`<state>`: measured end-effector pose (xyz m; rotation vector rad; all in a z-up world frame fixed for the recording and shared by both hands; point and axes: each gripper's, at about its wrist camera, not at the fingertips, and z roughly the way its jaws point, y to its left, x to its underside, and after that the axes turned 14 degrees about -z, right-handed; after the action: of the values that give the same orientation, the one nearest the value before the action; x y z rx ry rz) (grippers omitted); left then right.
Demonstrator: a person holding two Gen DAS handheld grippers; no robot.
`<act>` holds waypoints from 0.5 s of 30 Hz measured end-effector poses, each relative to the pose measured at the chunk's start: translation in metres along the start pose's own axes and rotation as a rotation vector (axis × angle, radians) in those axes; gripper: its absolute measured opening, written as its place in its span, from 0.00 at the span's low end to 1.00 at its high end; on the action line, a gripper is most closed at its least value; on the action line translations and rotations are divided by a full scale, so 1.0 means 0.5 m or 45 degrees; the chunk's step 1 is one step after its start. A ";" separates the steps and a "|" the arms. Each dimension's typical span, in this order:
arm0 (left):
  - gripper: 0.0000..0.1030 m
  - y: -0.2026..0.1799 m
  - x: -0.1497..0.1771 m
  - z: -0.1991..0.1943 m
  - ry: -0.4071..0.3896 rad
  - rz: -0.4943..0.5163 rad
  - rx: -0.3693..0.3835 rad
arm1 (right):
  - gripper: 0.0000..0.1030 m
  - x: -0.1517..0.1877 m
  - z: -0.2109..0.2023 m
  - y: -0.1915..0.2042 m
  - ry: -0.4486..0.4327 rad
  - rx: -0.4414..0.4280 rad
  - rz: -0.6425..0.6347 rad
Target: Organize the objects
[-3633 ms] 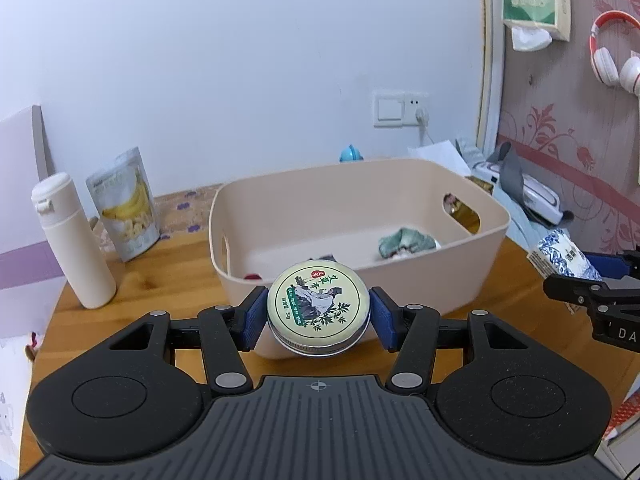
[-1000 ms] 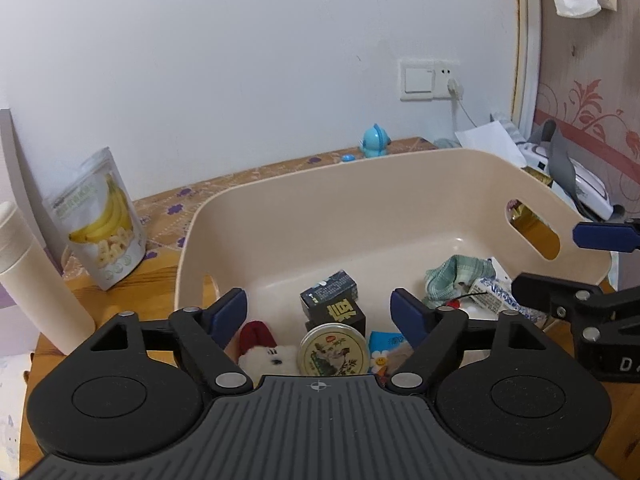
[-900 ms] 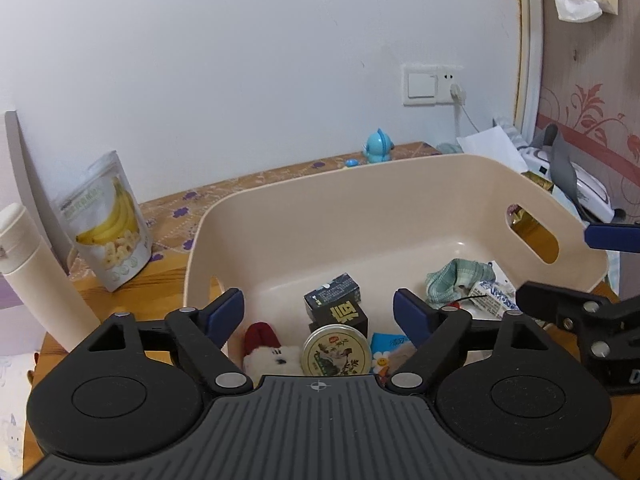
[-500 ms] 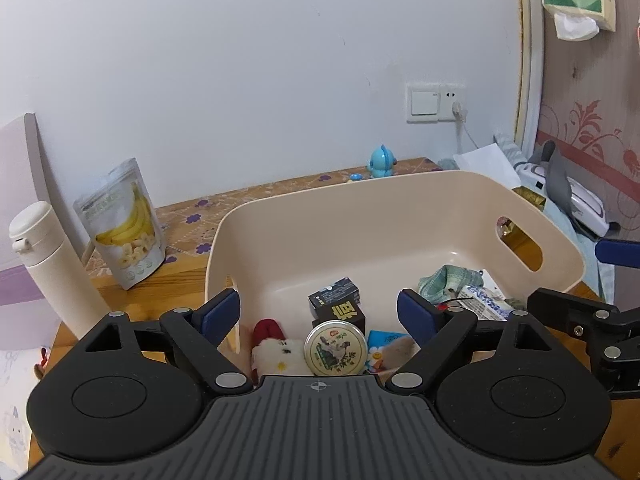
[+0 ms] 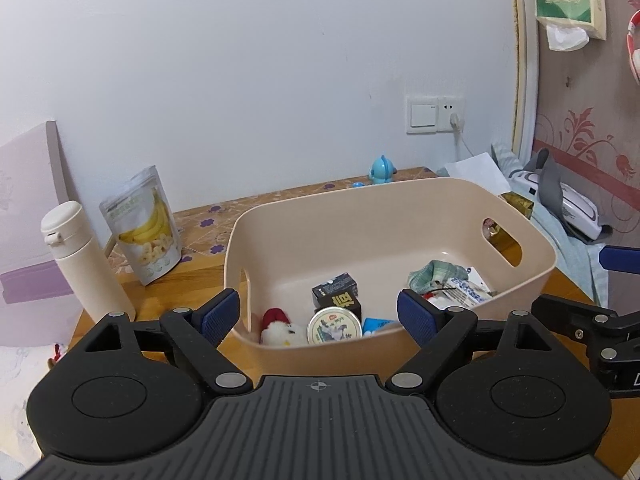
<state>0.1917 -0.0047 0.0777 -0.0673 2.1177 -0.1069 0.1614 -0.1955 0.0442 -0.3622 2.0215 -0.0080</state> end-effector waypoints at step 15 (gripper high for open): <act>0.85 0.004 0.052 -0.070 -0.007 -0.015 -0.017 | 1.00 0.035 -0.073 0.000 0.008 0.015 0.019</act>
<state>0.1483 -0.0035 0.0737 -0.0883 2.1128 -0.0996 0.1223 -0.2054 0.0459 -0.3399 2.0296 -0.0123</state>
